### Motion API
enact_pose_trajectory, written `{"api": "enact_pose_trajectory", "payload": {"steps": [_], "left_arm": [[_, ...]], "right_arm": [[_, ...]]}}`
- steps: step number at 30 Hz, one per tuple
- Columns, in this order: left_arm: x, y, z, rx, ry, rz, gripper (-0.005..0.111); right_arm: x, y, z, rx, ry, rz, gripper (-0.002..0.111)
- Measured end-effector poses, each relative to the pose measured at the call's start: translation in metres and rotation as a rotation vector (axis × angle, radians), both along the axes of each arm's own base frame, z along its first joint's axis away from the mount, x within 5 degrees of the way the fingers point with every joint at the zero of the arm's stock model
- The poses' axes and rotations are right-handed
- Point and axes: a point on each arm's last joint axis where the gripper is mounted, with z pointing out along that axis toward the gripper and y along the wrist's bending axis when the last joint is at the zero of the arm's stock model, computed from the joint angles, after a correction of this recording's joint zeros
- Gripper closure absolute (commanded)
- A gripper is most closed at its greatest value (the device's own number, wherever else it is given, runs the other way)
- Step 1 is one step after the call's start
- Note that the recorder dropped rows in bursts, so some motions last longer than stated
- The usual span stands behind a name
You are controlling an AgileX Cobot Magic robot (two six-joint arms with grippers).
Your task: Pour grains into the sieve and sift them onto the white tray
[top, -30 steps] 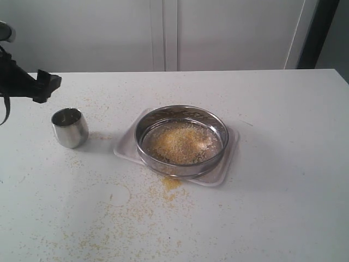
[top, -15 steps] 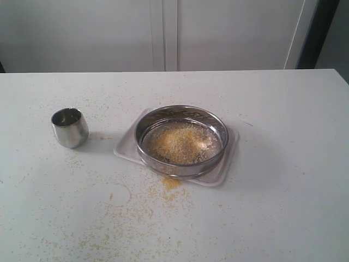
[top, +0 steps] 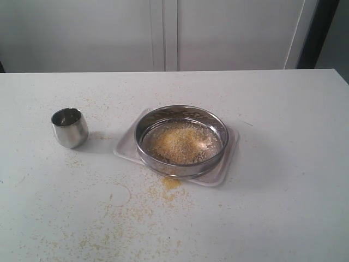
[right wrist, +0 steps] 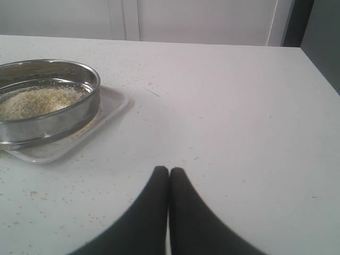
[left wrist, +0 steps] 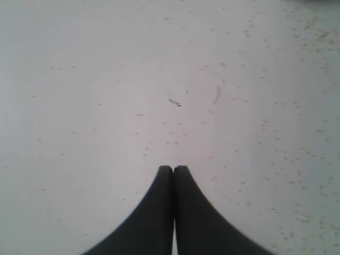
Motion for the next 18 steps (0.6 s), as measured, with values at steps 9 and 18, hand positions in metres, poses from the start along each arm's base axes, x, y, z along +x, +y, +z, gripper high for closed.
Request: {"api": "enact_pose_trajectory", "payload": {"steps": [9, 18], "left_arm": [[-0.035, -0.002, 0.028, -0.057, -0.152, -0.021, 0.106], [-0.063, 0.000, 0.003, -0.096, -0.180, 0.021, 0.106]], "right_arm": [[0.000, 0.000, 0.000, 0.000, 0.000, 0.000, 0.108], [0.000, 0.000, 0.000, 0.000, 0.000, 0.000, 0.108]]}}
